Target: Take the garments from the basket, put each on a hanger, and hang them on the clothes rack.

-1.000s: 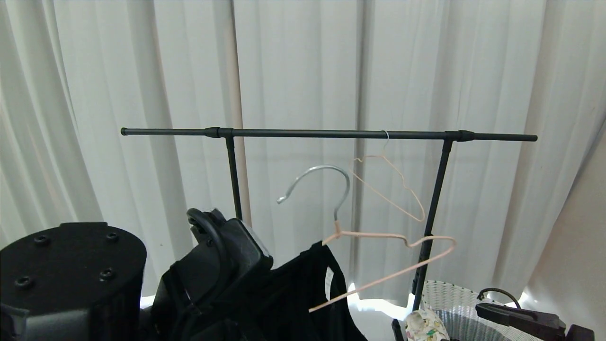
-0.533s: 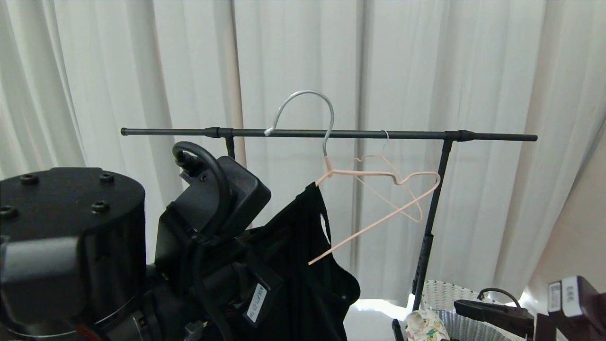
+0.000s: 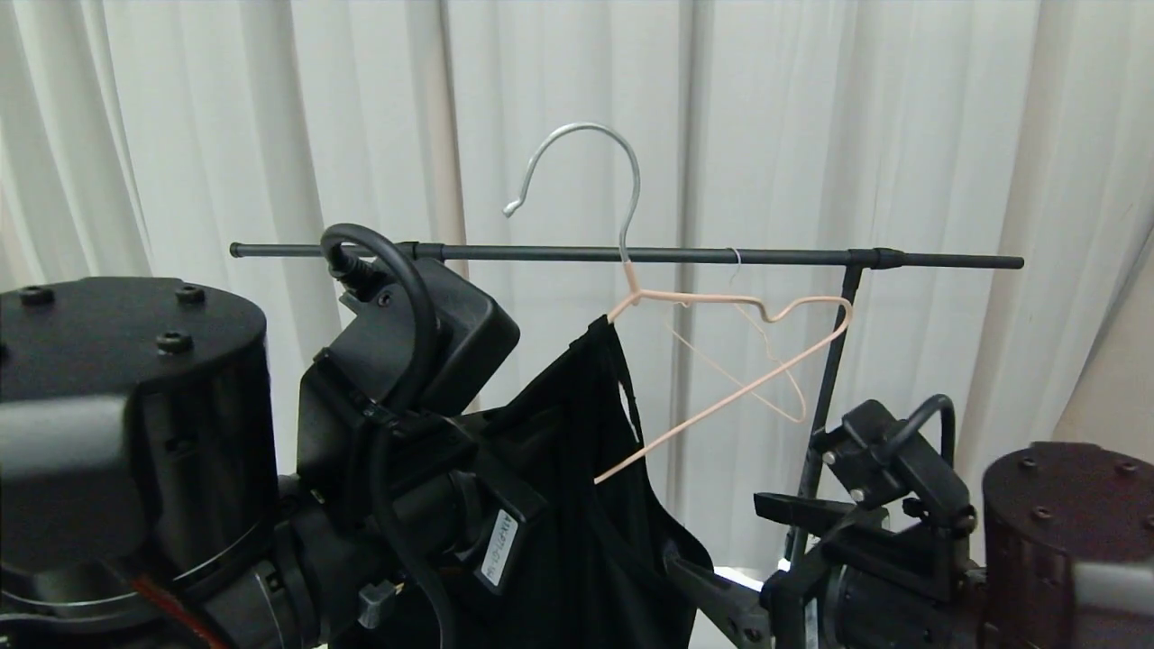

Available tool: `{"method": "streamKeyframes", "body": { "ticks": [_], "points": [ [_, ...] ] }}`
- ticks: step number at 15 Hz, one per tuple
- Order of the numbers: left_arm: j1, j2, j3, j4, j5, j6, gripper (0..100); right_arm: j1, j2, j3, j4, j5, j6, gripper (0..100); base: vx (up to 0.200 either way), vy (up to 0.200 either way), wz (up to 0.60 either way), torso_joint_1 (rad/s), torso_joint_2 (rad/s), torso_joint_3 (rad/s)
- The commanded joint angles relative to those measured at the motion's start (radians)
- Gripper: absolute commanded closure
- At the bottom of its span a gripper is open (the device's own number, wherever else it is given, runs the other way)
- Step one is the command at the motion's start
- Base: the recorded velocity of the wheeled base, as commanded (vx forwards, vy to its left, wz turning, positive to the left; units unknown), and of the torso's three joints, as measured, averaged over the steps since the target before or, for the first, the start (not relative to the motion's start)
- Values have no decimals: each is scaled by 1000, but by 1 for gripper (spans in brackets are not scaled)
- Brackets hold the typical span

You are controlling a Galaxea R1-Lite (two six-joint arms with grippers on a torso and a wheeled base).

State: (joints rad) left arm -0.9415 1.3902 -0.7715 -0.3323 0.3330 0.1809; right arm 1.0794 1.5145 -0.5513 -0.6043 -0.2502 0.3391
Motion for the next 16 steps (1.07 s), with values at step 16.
{"method": "streamKeyframes", "body": {
  "ticks": [16],
  "points": [
    [-3,-7,101,-1,0,0,100,-533,90,28,-58,-208,-195,0,0,0,0,0,0,0]
  ]
}}
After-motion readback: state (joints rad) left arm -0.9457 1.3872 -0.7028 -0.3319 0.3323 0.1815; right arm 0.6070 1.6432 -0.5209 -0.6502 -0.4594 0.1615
